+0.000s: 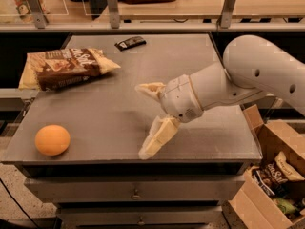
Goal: Move orange near brown chip bag
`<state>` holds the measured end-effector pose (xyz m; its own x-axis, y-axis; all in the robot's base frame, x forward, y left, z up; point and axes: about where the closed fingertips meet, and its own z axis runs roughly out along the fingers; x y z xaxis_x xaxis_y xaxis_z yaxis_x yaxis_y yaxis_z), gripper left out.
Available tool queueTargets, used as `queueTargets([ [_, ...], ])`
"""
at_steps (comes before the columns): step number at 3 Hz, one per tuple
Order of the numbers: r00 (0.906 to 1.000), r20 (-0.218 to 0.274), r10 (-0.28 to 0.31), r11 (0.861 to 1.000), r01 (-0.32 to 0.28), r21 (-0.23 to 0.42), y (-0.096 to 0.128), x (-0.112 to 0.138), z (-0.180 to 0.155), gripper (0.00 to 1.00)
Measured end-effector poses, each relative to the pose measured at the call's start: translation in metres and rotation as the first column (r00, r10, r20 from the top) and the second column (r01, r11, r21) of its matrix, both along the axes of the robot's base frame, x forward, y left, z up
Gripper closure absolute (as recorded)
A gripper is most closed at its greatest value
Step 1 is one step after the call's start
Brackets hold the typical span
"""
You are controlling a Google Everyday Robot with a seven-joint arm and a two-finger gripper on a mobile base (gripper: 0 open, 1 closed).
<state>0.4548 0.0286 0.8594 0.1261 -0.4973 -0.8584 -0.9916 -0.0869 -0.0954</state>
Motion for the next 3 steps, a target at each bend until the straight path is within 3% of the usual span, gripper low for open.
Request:
queueTargets([
  [2, 0.9953, -0.052, 0.082, 0.980, -0.071, 0.187, 0.070, -0.020, -0.004, 0.00],
  [3, 0.9907, -0.032, 0.132, 0.956, -0.119, 0.269, 0.101, -0.022, 0.002, 0.00],
])
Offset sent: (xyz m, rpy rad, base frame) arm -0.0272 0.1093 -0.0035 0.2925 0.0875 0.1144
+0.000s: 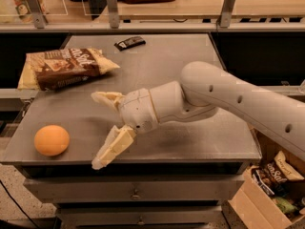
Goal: Move orange near brown chip bag
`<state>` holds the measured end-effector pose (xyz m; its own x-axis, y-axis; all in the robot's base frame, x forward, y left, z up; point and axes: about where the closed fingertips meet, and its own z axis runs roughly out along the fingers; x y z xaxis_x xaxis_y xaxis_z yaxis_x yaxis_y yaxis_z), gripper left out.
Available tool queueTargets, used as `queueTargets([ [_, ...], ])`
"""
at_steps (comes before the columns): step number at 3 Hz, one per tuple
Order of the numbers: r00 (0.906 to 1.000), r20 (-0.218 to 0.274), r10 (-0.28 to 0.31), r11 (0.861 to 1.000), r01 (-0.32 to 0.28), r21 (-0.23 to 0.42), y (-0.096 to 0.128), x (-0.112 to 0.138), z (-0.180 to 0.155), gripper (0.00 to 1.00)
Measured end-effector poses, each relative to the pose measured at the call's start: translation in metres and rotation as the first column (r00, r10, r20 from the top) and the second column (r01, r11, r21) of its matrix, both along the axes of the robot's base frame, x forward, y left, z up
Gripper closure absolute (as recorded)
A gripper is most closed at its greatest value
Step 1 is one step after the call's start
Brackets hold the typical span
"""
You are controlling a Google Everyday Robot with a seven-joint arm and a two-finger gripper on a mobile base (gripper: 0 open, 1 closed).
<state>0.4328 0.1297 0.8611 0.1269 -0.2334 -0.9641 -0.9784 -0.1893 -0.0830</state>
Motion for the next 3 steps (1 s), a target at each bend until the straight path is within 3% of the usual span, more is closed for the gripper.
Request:
queueTargets([
  [1, 0.9992, 0.015, 0.037, 0.999, -0.037, 0.013, 0.023, 0.000, 0.001, 0.00],
  [3, 0.9986, -0.011, 0.052, 0.999, -0.052, -0.002, 0.049, -0.004, -0.008, 0.00],
])
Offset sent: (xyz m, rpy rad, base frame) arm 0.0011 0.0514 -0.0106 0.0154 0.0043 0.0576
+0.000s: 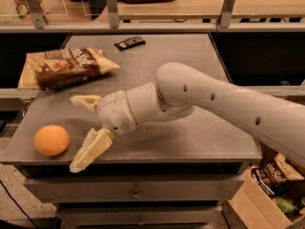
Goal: Move orange near brown chip bag
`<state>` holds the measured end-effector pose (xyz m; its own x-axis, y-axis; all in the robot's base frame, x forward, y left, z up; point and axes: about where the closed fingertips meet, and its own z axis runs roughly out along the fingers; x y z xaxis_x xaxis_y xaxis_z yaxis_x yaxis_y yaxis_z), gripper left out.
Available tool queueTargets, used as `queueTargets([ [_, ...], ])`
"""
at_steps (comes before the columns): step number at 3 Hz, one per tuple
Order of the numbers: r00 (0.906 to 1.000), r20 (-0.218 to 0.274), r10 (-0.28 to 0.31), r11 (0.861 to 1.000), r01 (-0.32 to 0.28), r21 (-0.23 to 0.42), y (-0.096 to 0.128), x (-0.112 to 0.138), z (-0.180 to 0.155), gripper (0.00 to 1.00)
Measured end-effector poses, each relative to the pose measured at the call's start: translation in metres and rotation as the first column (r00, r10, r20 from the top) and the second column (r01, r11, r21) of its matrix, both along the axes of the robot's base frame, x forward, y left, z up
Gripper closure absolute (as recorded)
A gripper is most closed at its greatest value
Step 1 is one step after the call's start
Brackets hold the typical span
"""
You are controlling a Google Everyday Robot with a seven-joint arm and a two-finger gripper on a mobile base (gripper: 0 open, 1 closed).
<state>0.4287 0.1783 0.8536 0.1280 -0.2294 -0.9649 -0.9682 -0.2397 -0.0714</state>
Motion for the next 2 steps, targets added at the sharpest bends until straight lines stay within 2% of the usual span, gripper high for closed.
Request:
queueTargets([
  [2, 0.9955, -0.054, -0.077, 0.996, 0.074, -0.057, 0.0074, -0.0068, -0.0096, 0.00],
])
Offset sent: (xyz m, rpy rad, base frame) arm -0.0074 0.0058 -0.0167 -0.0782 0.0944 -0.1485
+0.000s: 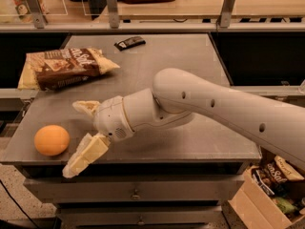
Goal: Move orange near brown chip bag
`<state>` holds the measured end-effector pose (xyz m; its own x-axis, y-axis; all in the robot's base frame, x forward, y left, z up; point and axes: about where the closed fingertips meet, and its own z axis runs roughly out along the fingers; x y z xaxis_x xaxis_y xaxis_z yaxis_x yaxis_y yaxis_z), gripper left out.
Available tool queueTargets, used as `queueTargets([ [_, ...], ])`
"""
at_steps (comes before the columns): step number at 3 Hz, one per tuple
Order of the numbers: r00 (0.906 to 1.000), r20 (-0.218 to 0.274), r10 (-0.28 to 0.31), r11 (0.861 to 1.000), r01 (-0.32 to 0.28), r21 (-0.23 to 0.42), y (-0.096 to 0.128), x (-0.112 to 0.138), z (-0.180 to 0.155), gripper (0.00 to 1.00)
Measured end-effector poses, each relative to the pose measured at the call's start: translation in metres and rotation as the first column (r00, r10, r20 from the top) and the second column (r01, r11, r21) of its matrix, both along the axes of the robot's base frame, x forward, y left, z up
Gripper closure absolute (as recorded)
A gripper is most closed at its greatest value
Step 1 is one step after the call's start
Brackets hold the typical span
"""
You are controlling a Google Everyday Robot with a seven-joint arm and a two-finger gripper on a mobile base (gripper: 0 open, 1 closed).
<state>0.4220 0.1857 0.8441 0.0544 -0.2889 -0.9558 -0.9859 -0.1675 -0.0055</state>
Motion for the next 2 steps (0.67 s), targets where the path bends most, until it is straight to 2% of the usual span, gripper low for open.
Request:
queueTargets([
  [1, 0.9986, -0.028, -0.045, 0.999, 0.045, -0.002, 0.003, -0.005, -0.001, 0.16],
  [2, 0.9971, -0.048, -0.060, 0.998, 0.060, 0.002, 0.014, -0.009, 0.001, 0.41],
])
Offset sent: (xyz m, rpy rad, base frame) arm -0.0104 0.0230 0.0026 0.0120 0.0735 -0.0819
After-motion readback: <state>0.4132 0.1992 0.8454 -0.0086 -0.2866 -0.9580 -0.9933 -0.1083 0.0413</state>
